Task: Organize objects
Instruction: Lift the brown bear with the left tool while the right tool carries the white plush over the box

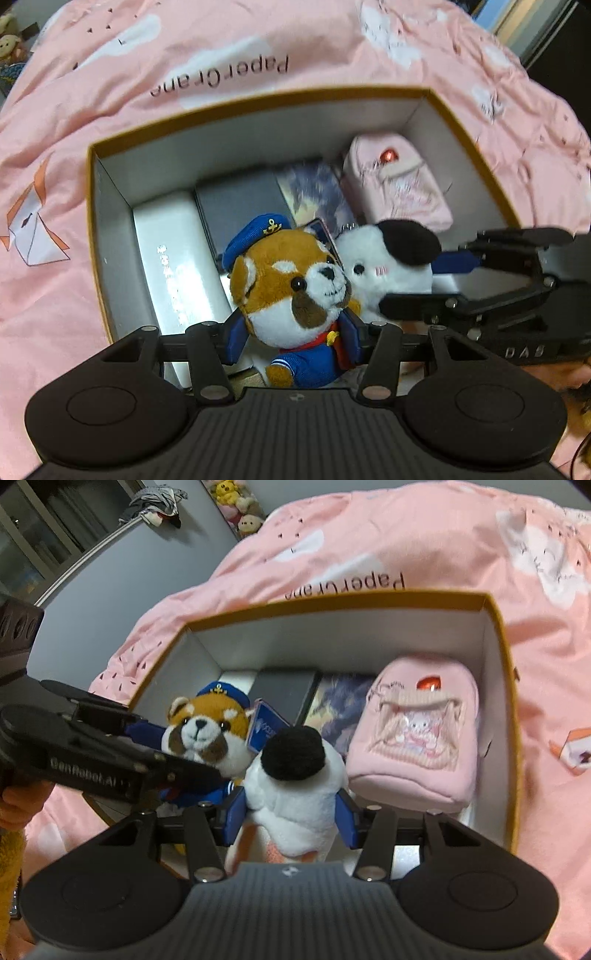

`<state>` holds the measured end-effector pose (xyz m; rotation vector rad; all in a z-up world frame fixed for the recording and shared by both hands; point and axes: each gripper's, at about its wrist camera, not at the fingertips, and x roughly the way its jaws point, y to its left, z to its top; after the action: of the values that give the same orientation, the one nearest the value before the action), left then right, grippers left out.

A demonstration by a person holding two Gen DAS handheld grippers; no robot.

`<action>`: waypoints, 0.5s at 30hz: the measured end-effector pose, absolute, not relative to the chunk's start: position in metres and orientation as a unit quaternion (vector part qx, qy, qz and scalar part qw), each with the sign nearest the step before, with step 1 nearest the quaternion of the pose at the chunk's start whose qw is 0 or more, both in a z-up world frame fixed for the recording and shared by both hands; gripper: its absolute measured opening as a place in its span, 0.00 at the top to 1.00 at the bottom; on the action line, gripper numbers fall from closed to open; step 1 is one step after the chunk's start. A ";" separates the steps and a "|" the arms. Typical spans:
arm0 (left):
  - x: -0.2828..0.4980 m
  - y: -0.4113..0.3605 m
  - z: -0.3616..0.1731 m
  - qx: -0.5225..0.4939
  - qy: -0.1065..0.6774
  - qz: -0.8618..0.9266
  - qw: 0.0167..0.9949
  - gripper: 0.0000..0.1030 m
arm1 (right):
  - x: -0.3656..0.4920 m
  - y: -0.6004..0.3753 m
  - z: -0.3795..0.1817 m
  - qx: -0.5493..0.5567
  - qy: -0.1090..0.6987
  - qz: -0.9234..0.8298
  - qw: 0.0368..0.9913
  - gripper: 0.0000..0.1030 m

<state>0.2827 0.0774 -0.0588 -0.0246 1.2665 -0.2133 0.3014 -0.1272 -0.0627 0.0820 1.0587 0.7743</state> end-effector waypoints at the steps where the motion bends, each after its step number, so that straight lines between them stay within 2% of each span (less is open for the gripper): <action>1: 0.282 0.078 -0.061 -0.008 0.592 -0.099 0.799 0.43 | 0.302 -0.126 -0.065 0.037 0.495 0.360 0.790 0.49; 8: 0.283 0.076 -0.076 0.014 0.612 -0.102 0.784 0.41 | 0.299 -0.113 -0.071 -0.005 0.504 0.360 0.785 0.44; 10: 0.282 0.075 -0.075 0.021 0.612 -0.103 0.784 0.39 | 0.301 -0.111 -0.070 -0.009 0.505 0.361 0.784 0.40; 15: 0.273 0.075 -0.068 0.039 0.597 -0.105 0.794 0.32 | 0.299 -0.118 -0.062 -0.004 0.500 0.357 0.789 0.41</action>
<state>0.2733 0.0747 -0.0681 0.0831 1.2831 -0.2248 0.2991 -0.1179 -0.0624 -0.0089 1.0778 0.7682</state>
